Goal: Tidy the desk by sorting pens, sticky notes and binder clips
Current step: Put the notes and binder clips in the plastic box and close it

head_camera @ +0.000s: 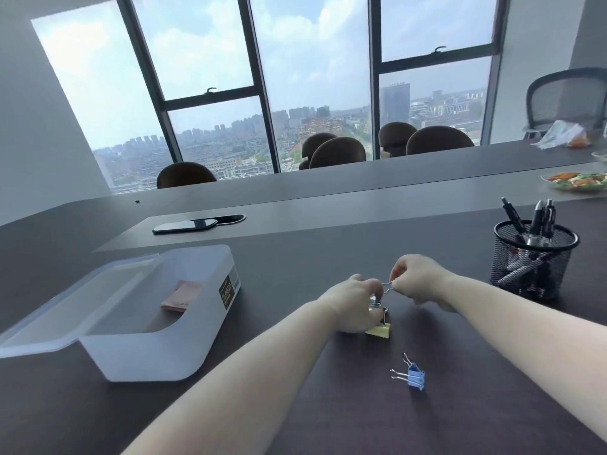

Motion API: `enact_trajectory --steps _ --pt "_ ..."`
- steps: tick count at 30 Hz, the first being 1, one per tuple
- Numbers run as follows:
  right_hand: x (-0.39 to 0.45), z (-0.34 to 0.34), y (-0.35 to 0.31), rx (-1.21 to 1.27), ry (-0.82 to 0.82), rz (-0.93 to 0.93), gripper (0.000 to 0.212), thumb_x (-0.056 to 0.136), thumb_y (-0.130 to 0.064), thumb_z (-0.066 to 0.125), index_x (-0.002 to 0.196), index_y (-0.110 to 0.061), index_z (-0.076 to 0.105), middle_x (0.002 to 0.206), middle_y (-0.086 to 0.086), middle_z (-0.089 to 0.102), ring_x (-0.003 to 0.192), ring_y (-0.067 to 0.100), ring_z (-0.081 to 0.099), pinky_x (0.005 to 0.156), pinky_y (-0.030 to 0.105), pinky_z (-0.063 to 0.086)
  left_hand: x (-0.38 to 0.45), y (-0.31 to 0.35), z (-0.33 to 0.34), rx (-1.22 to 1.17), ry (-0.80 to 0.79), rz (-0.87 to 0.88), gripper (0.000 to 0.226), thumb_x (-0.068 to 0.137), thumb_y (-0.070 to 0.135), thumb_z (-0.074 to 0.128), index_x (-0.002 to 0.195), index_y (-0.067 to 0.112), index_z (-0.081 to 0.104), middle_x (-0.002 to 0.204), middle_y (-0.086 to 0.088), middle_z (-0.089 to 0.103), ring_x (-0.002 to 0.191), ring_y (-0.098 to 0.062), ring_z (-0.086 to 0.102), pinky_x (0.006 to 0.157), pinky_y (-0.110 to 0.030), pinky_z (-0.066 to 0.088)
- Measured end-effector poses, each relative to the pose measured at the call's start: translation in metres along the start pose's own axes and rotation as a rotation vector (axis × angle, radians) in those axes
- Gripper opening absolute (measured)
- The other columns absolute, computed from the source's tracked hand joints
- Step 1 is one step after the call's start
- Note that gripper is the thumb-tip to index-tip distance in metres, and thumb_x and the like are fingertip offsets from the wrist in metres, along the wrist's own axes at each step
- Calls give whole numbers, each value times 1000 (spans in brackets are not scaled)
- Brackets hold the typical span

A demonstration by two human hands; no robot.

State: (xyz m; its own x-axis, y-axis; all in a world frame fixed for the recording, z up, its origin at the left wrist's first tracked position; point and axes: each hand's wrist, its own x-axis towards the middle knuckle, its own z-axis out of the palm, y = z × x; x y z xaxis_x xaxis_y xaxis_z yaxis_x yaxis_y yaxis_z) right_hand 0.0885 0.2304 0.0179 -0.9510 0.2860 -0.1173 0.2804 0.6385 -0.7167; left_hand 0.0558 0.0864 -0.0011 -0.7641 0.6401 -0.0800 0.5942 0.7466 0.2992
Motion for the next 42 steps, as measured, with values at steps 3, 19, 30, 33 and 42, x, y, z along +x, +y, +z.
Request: enact_trajectory --steps 3,19,30,33,42 --pt "-5 0 1 -70 -31 -2 21 78 2 43 68 -12 55 67 6 53 59 25 48 46 23 38 -1 -3 -1 45 8 -46 36 94 31 44 122 9 47 130 -13 44 117 -34 51 99 -37 42" --pt "-50 4 -16 -156 -368 -27 32 83 -35 67 73 -13 44 70 3 49 54 15 42 45 19 38 -31 -16 -5 -32 88 -93 60 86 53 52 138 26 39 133 -5 55 125 -23 50 103 -35 41" --pt "-99 2 -25 -680 -458 -132 59 57 -57 79 93 -16 55 90 -1 58 79 19 51 62 28 40 -56 3 2 165 -8 -96 34 92 36 39 123 24 46 127 -9 55 117 -33 53 97 -42 46" --pt "-101 7 -22 -721 -409 -153 42 69 -46 74 90 -17 52 105 4 65 83 20 53 59 28 40 -61 2 3 182 3 -104 31 88 35 39 115 24 47 121 -8 59 112 -34 55 93 -40 48" --pt "-96 25 -41 -633 -343 -187 7 82 -16 53 77 -13 48 91 6 56 75 23 48 49 24 33 -76 -14 -16 39 85 -206 27 88 35 38 110 21 47 115 -9 61 100 -30 54 79 -33 40"
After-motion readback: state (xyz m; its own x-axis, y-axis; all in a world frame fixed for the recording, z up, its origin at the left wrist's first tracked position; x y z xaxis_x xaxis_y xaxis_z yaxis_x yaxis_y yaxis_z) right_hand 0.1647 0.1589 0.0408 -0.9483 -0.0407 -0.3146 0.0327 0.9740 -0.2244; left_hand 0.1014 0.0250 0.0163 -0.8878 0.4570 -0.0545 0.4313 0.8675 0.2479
